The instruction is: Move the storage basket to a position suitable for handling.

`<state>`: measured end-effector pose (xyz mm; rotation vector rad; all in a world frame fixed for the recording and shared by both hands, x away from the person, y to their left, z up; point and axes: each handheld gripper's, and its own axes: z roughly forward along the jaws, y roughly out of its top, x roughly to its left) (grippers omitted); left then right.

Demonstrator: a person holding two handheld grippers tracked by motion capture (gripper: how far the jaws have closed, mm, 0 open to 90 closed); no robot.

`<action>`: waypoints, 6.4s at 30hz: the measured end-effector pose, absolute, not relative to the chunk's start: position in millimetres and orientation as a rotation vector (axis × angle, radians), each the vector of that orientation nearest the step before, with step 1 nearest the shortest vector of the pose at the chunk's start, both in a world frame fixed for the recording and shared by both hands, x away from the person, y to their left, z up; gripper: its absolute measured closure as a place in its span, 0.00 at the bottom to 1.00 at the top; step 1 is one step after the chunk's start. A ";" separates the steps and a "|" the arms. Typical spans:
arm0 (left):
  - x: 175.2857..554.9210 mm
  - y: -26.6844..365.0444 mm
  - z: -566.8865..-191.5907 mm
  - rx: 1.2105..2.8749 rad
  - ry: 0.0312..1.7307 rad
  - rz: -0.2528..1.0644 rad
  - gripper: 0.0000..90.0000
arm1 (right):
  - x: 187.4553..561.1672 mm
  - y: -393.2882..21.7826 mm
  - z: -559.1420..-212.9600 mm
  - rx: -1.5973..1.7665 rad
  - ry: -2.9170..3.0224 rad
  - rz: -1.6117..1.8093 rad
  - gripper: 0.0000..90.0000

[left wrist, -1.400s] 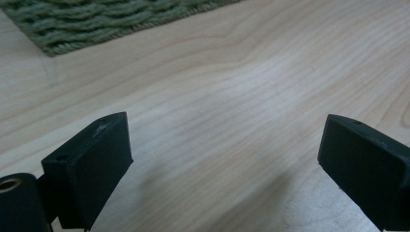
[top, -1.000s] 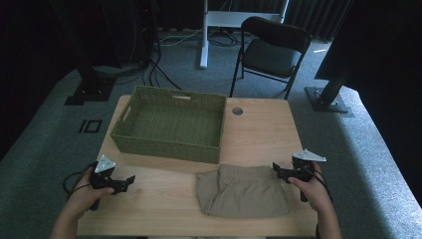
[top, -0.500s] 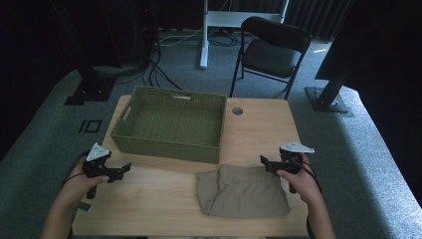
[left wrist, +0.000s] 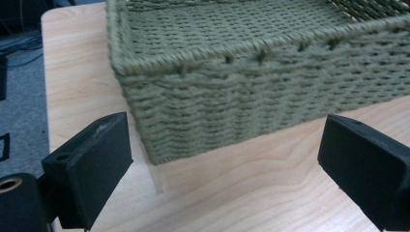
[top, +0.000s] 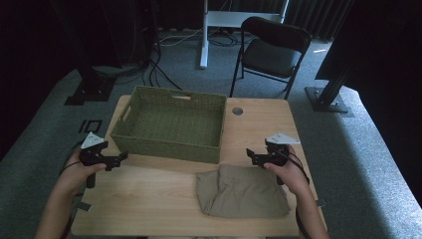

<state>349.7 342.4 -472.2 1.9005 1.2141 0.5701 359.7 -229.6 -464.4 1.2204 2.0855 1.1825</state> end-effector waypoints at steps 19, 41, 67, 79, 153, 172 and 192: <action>379.7 342.4 -455.5 1.850 1.240 0.576 0.06 | 376.3 -181.9 -441.8 1.115 2.133 1.247 0.14; 419.1 344.7 -461.7 1.780 1.362 0.743 0.38 | 395.5 -126.3 -445.8 1.119 2.134 1.226 0.31; 426.5 329.6 -476.5 1.713 1.524 0.787 0.89 | 398.0 -103.9 -465.1 1.243 2.119 1.122 0.61; 422.3 324.4 -475.6 1.727 1.527 0.768 0.92 | 399.8 -106.2 -464.6 1.276 2.081 1.085 0.66; 428.5 179.2 -477.1 1.767 1.435 0.628 0.91 | 409.3 -249.0 -462.0 1.494 1.929 0.971 0.81; 422.1 144.7 -477.1 1.780 1.416 0.604 0.91 | 409.7 -282.9 -461.3 1.518 1.911 0.939 0.82; 417.3 109.5 -475.5 1.834 1.383 0.591 0.89 | 404.7 -319.5 -460.6 1.550 1.904 0.925 0.83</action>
